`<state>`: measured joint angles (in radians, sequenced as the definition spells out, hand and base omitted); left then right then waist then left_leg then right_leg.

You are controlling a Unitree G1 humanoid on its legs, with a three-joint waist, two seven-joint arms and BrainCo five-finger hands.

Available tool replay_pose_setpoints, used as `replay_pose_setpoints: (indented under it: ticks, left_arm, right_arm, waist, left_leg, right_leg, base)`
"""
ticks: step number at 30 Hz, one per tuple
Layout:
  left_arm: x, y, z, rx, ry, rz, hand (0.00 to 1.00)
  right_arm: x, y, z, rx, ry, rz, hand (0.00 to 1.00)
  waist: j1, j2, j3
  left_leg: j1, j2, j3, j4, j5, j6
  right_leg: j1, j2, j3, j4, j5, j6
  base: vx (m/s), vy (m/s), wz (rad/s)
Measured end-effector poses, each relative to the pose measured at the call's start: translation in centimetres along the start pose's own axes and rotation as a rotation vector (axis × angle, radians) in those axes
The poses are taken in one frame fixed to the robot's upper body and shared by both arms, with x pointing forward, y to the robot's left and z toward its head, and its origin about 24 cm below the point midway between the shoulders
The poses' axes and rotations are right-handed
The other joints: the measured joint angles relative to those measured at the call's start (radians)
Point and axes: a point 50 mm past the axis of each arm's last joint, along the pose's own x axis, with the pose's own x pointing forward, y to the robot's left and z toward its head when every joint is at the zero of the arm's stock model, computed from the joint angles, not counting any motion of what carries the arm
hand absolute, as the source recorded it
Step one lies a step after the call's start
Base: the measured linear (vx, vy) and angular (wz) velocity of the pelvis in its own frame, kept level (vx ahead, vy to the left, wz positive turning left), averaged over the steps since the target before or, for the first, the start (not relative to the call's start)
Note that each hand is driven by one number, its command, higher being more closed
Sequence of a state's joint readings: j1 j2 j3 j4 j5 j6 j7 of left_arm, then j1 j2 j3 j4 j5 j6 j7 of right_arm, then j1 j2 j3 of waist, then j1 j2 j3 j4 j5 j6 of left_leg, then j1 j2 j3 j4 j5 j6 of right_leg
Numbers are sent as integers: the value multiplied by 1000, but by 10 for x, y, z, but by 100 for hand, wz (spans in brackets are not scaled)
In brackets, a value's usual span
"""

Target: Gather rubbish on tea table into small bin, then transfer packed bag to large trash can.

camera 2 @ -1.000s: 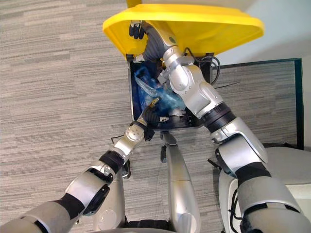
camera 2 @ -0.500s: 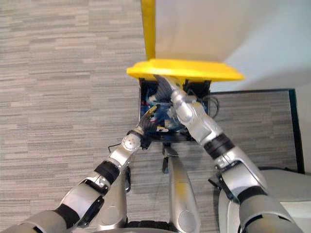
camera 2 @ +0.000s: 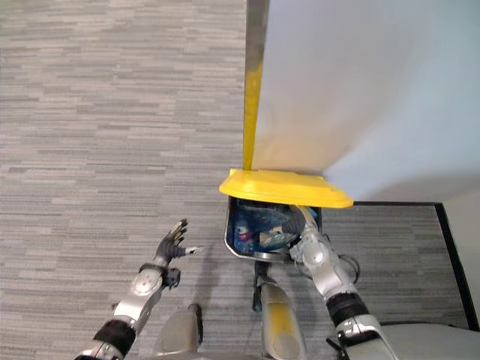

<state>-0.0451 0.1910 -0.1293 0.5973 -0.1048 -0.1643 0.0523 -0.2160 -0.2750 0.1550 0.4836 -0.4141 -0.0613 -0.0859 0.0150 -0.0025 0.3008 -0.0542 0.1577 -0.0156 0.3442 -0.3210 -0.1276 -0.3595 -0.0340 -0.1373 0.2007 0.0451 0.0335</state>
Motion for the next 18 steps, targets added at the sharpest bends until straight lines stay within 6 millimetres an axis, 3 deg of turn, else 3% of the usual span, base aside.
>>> replay_pose_setpoints:
  ticks: [5, 7, 12, 15, 16, 17, 18]
  left_arm:
    - [-24, 26, -52, -19, 207, 112, 0]
    - [-28, 30, -61, -19, 246, 135, 0]
    - [-53, 42, -95, -10, 390, 207, 0]
    - [-59, 43, -101, -13, 413, 218, 0]
    - [-59, 45, -100, -20, 409, 230, 0]
    - [-58, 46, -99, -35, 404, 246, 0]
    - [-58, 45, -99, -50, 401, 260, 0]
  right_arm:
    - [-12, 14, -24, 53, 105, 21, 0]
    - [-17, 18, -30, 70, 128, 25, 0]
    - [-39, 48, -53, 165, 253, 78, 0]
    - [-55, 60, -65, 222, 310, 91, 0]
    - [-64, 63, -71, 267, 347, 81, 0]
    - [-67, 65, -73, 298, 362, 72, 0]
    - [-71, 68, -75, 336, 377, 70, 0]
  waist:
    - [1, 0, -44]
    - [0, -4, -47]
    - [4, -40, -70]
    - [1, -45, -66]
    - [-1, -66, -64]
    - [0, -49, -65]
    - [5, -49, -60]
  left_leg:
    - [75, 1, -3, -33, 9, -1]
    - [94, 1, -2, -35, 8, 1]
    - [118, -17, 28, -11, -3, 18]
    - [96, -25, 54, 70, -38, 34]
    - [78, -43, 56, 99, -38, 42]
    - [61, -19, 73, 87, -24, 61]
    - [50, -16, 95, 79, -10, 60]
  right_leg:
    - [62, 0, -5, 0, -16, 18]
    - [80, 1, -4, 1, -21, 23]
    - [95, -1, 29, 9, -17, 35]
    - [90, -10, 59, 11, 6, 80]
    - [87, -21, 71, -14, 29, 128]
    - [80, -20, 58, -18, 10, 170]
    - [5, -33, 53, 179, -39, 100]
  base:
    - [12, -5, 3]
    - [-19, 11, 0]
    - [-79, 42, -17]
    - [-122, 85, -29]
    - [-178, 87, -25]
    - [-220, 23, -35]
    - [-223, 7, -36]
